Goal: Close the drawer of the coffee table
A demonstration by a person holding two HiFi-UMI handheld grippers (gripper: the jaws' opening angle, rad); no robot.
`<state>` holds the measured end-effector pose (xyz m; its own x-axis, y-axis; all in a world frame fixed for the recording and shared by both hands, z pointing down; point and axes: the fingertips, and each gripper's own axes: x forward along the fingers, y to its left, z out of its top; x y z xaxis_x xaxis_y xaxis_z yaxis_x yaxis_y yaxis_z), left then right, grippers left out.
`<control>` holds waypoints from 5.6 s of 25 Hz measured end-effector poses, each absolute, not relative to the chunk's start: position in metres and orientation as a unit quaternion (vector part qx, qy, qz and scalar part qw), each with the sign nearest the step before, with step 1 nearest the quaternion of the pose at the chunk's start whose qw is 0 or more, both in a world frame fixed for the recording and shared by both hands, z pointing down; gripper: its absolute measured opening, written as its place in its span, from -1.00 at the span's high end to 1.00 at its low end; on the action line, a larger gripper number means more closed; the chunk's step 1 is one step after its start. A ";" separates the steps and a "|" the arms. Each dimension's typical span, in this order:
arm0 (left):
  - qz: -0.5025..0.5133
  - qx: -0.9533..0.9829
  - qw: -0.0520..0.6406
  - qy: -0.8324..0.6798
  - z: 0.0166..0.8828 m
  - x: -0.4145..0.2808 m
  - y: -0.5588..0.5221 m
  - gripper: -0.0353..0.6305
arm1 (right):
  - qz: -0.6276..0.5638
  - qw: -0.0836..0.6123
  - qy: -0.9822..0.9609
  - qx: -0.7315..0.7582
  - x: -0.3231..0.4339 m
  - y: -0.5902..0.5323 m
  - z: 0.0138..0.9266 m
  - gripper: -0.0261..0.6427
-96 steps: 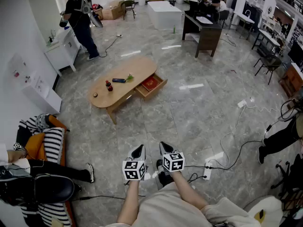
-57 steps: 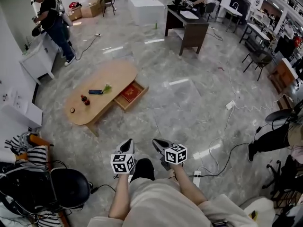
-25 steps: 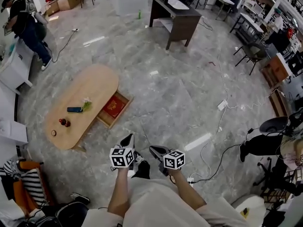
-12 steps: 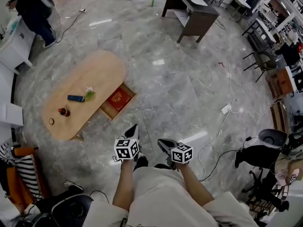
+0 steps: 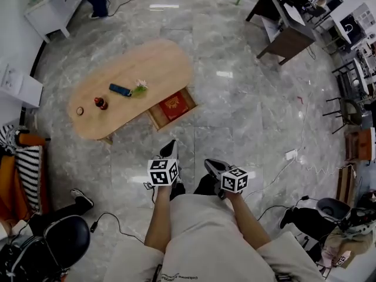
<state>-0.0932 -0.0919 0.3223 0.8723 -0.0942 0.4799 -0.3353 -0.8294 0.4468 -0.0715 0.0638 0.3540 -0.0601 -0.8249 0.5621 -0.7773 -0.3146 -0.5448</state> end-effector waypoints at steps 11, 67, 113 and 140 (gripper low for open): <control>0.177 0.915 0.301 -0.204 0.325 -0.135 -0.146 0.87 | -0.415 -0.043 0.653 -0.632 -0.087 0.006 0.344 0.88; 0.145 0.850 0.275 -0.425 0.507 0.013 -0.124 0.87 | -0.276 -0.122 0.697 -0.650 0.182 -0.060 0.567 0.88; 0.068 0.893 0.126 -0.426 0.739 0.025 -0.147 0.87 | -0.116 -0.031 0.719 -0.685 0.117 -0.159 0.793 0.88; 0.089 0.889 0.121 -0.433 0.731 0.034 -0.141 0.87 | -0.096 -0.004 0.733 -0.674 0.136 -0.205 0.764 0.88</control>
<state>0.0337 -0.1405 0.7305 0.6087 -0.7481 0.2641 -0.7916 -0.5953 0.1383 0.1357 -0.2054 0.7639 -0.0925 -0.9864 0.1357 -0.9879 0.0739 -0.1361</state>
